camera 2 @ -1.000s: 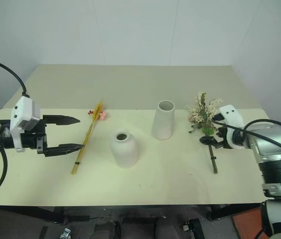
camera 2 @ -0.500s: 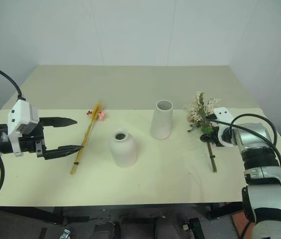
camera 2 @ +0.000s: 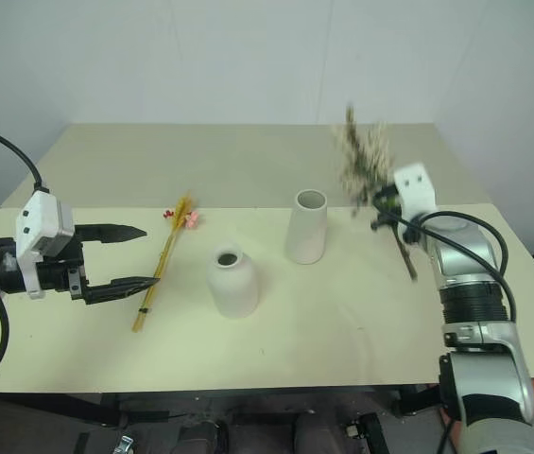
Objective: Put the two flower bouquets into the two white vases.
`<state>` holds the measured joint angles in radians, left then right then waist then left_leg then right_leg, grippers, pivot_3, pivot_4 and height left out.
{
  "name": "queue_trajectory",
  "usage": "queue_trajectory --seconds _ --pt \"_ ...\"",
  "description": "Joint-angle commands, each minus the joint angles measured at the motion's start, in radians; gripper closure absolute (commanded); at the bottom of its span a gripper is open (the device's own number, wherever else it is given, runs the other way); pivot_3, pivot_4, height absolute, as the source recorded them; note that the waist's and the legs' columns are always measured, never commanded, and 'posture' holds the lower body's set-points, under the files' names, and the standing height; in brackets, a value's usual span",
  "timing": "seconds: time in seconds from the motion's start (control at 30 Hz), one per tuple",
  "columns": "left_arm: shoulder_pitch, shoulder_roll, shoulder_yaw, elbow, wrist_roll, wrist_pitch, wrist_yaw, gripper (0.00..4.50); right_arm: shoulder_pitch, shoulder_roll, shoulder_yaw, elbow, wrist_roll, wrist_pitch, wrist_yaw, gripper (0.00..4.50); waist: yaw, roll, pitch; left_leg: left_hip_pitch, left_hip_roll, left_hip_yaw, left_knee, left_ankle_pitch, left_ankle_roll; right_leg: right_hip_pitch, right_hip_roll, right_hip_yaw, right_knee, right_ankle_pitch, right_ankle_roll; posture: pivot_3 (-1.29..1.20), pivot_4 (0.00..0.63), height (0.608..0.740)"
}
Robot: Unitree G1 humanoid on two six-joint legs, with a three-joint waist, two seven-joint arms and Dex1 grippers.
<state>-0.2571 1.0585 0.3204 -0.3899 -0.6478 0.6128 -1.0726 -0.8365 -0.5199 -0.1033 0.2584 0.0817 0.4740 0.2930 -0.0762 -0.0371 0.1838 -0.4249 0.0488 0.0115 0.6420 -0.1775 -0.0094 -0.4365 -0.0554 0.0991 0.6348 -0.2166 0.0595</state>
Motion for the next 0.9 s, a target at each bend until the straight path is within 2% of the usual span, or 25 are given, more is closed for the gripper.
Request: queue_trajectory --seconds 0.03,0.13,0.2,0.43,0.9 --pt "-0.019 0.028 0.038 0.017 0.01 -0.029 -0.015 0.0 -0.068 0.139 -0.146 -0.162 0.084 -0.172 -0.188 4.29 -0.001 0.0 0.0 0.0 0.0 0.0 0.0 0.0 0.0 0.0 0.0 0.0 0.001 0.0 0.0 0.0 0.15 0.74" --pt "-0.025 0.029 0.049 0.02 0.004 -0.031 -0.022 0.0 -0.042 0.24 -0.195 -0.26 0.232 -0.323 -0.088 4.29 0.006 0.0 0.0 0.0 0.0 -0.002 0.0 0.0 0.0 0.0 0.001 0.0 0.005 0.002 -0.006 0.0 0.15 0.74" --pt "-0.022 0.027 0.055 0.014 -0.001 -0.026 -0.022 0.0 -0.026 0.276 -0.185 -0.303 0.267 -0.336 -0.07 4.29 0.01 0.0 0.0 0.0 0.0 -0.003 0.0 0.0 0.0 0.0 0.0 -0.002 0.005 0.002 -0.007 0.0 0.15 0.74" --pt "0.019 0.02 0.063 -0.001 0.01 -0.025 -0.017 0.0 -0.03 0.35 -0.132 -0.245 0.273 -0.373 -0.073 4.29 0.004 0.0 0.0 0.001 0.0 -0.003 0.001 0.0 0.0 0.0 0.0 -0.002 0.007 0.001 -0.008 0.0 0.15 0.74" --pt "0.093 0.004 0.115 -0.042 -0.004 -0.009 0.014 0.0 0.024 0.387 -0.053 -0.216 0.243 -0.37 -0.062 4.29 0.005 0.0 0.0 0.001 0.001 -0.005 0.0 0.0 0.0 -0.001 0.001 -0.003 0.009 -0.001 -0.011 0.0 0.15 0.74"
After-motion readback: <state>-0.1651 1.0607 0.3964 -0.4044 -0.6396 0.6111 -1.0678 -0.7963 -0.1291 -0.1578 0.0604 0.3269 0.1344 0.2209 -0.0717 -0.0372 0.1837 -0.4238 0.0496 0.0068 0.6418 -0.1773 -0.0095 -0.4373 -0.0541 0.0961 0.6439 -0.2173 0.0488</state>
